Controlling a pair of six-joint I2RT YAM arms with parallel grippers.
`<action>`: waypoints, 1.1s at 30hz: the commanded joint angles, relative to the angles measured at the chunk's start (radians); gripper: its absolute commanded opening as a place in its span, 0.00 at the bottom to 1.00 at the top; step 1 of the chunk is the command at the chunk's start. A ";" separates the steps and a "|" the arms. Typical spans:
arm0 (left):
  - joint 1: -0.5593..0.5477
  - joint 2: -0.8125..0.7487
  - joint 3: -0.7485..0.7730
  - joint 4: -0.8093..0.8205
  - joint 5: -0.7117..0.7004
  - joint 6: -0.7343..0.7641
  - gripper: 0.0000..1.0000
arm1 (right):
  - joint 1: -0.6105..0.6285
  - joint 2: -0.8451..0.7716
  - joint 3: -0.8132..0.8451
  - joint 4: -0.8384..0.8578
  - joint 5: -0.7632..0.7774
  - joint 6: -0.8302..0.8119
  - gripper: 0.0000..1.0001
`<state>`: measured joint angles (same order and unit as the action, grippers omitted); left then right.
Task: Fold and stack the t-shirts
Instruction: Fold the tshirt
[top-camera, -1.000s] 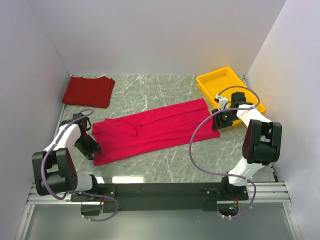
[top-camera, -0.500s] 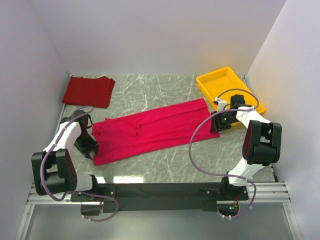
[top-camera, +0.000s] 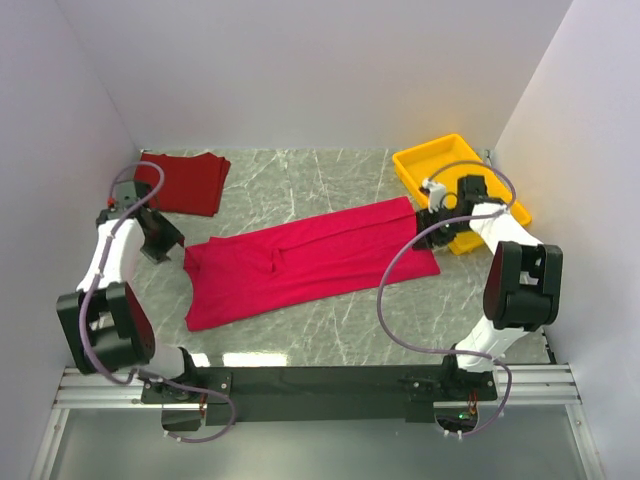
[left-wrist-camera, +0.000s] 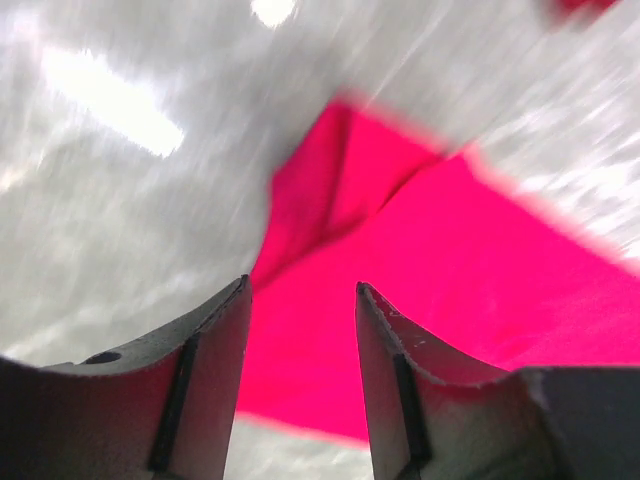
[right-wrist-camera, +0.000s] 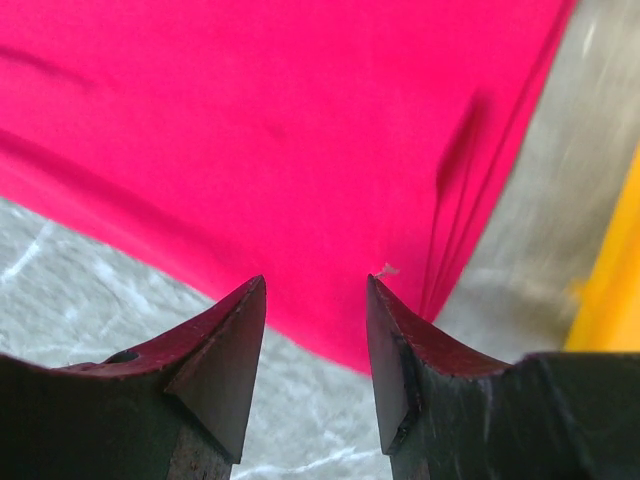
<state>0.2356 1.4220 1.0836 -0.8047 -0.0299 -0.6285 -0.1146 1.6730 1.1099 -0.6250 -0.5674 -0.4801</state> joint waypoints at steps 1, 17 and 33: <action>0.071 0.116 0.027 0.168 0.151 0.027 0.50 | 0.052 0.022 0.138 0.008 -0.037 -0.026 0.52; 0.076 0.348 0.091 0.270 0.308 -0.051 0.45 | 0.147 0.140 0.366 -0.033 -0.012 0.044 0.52; 0.076 0.368 0.101 0.235 0.249 -0.022 0.44 | 0.147 0.140 0.360 -0.033 -0.011 0.066 0.52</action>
<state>0.3134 1.7977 1.1660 -0.5903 0.2214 -0.6659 0.0265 1.8225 1.4532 -0.6586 -0.5728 -0.4263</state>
